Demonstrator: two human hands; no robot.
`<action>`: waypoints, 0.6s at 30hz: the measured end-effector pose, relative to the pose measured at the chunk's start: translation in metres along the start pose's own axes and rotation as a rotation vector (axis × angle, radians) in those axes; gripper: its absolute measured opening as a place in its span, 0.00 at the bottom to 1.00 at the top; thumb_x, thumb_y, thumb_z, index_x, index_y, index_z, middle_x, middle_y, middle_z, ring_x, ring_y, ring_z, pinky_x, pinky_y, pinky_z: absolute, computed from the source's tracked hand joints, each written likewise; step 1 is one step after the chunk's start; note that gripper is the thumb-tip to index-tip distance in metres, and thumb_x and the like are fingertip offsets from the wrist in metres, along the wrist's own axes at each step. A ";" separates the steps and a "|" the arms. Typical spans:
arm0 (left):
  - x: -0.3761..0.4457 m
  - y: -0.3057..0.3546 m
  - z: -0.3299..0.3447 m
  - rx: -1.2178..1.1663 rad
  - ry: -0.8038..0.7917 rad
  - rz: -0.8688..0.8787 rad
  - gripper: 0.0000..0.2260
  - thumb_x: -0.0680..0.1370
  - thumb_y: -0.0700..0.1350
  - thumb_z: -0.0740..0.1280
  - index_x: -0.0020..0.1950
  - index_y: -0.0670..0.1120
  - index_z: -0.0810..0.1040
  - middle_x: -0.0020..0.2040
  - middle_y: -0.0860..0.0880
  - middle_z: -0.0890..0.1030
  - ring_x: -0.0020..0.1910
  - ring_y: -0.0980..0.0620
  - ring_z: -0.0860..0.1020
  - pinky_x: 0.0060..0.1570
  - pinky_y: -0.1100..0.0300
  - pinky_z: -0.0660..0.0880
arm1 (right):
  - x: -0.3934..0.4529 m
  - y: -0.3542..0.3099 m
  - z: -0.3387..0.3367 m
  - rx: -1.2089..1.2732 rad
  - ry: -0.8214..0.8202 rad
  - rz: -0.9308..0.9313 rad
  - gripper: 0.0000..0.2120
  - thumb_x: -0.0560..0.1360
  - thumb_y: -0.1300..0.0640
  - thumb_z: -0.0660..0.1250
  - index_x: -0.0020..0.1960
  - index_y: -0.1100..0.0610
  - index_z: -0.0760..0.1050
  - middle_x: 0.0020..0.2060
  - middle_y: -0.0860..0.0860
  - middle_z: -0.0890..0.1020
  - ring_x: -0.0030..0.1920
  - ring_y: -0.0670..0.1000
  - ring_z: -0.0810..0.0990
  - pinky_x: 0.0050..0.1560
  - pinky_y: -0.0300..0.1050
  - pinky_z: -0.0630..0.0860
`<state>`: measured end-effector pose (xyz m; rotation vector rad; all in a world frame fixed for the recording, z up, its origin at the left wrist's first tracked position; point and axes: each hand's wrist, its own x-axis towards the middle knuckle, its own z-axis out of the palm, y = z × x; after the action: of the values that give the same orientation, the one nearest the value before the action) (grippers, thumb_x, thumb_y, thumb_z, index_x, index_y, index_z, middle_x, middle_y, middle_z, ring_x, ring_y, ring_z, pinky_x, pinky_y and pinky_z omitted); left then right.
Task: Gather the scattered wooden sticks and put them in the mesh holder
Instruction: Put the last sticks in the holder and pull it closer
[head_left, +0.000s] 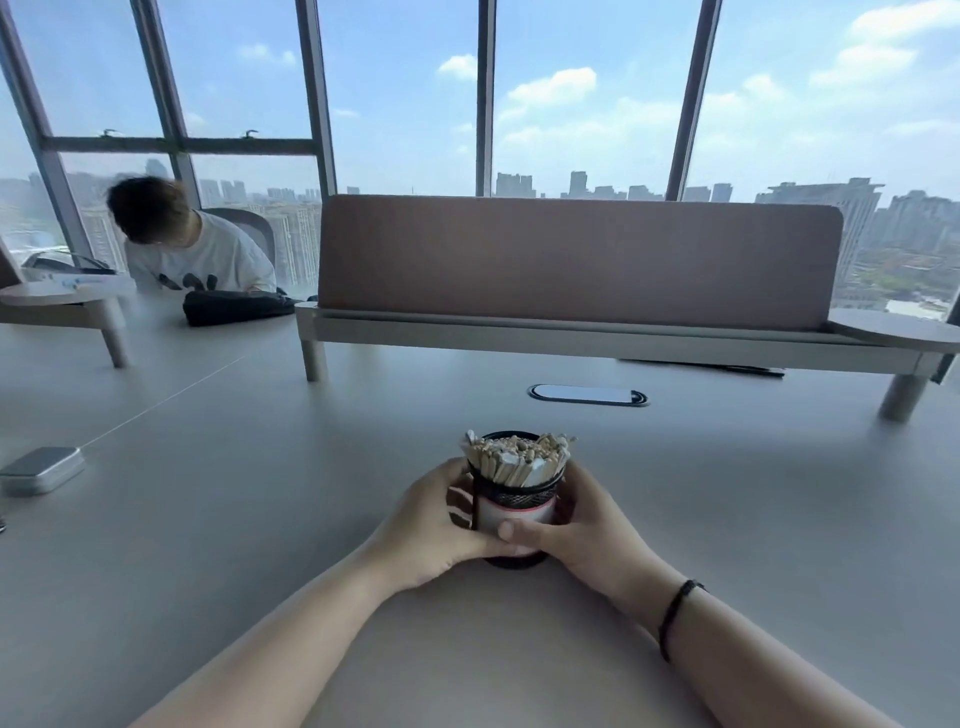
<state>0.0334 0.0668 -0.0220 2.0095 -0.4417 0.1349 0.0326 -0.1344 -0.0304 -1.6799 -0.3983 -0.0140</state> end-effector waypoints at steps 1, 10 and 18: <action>0.001 -0.003 -0.001 -0.001 0.001 -0.010 0.33 0.56 0.56 0.85 0.59 0.56 0.79 0.51 0.54 0.86 0.47 0.53 0.84 0.51 0.50 0.81 | 0.000 0.001 -0.003 0.003 0.000 0.027 0.39 0.61 0.58 0.84 0.68 0.54 0.71 0.60 0.52 0.84 0.61 0.51 0.82 0.64 0.54 0.77; 0.039 -0.008 0.022 -0.038 0.072 -0.028 0.27 0.59 0.55 0.84 0.54 0.55 0.80 0.47 0.56 0.86 0.44 0.59 0.84 0.44 0.64 0.79 | 0.025 0.011 -0.034 -0.153 0.129 0.082 0.27 0.59 0.55 0.85 0.56 0.50 0.80 0.48 0.46 0.88 0.50 0.47 0.86 0.56 0.50 0.82; 0.110 -0.043 0.012 0.000 0.179 -0.068 0.18 0.65 0.53 0.82 0.52 0.53 0.85 0.47 0.58 0.87 0.46 0.61 0.84 0.51 0.59 0.80 | 0.105 0.033 -0.026 -0.281 0.252 0.080 0.38 0.56 0.39 0.79 0.64 0.49 0.76 0.53 0.44 0.84 0.53 0.44 0.83 0.57 0.51 0.80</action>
<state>0.1501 0.0467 -0.0327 1.9896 -0.2589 0.2696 0.1453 -0.1364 -0.0327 -1.9415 -0.1426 -0.2298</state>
